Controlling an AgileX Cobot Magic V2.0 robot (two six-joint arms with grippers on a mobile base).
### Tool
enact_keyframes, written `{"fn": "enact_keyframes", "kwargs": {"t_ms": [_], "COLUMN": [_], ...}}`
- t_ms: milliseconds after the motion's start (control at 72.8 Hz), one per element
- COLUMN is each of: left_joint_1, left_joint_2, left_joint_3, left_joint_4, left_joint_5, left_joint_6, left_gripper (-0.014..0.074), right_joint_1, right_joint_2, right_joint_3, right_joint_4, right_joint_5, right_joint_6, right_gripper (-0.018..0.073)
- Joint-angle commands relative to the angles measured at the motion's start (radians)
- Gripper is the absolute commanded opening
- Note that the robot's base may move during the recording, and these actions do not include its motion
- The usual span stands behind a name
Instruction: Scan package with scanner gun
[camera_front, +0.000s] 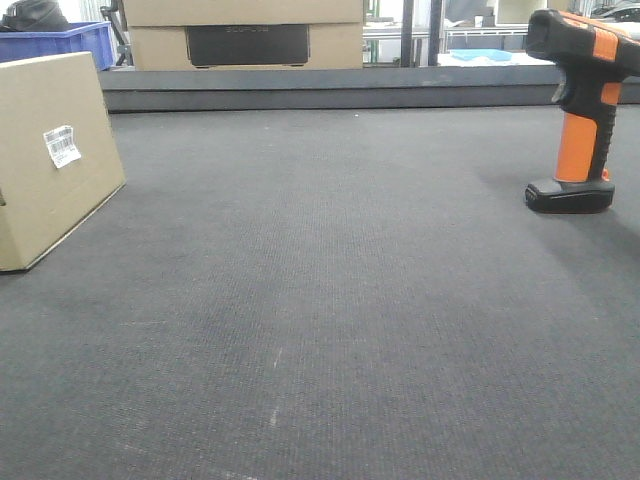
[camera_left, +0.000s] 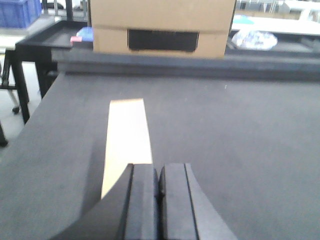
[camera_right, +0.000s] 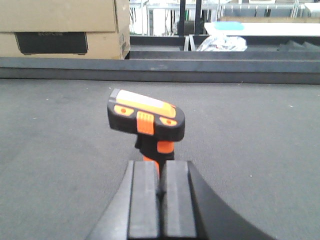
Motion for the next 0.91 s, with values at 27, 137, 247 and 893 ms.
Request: {"fn": "enact_keyframes", "kwargs": {"t_ms": [27,137,247,893], "left_joint_1": [0.041,0.102,0.141,0.161], "left_joint_2": [-0.048,-0.094,-0.164,-0.471], "left_joint_3": [0.037,0.091,0.158,0.223], "left_joint_4": [-0.013,-0.013,-0.013,-0.013], "left_joint_5": [-0.031,-0.057,-0.071,-0.026], "left_joint_6": [-0.007,-0.007,-0.007,-0.007], "left_gripper": [-0.0111,-0.0111,-0.0111,-0.0111], "right_joint_1": [0.001,0.001,0.001,0.001], "right_joint_2": [-0.061,-0.129,-0.209,-0.373], "right_joint_3": [0.06,0.11,0.135,0.134], "right_joint_4": [-0.011,-0.011,-0.011,-0.011], "right_joint_5": [-0.001,-0.001,-0.001,0.058], "right_joint_6": [0.002,0.007,0.021,0.021], "right_gripper": [-0.0168,-0.0168,-0.0168,-0.0168]}}
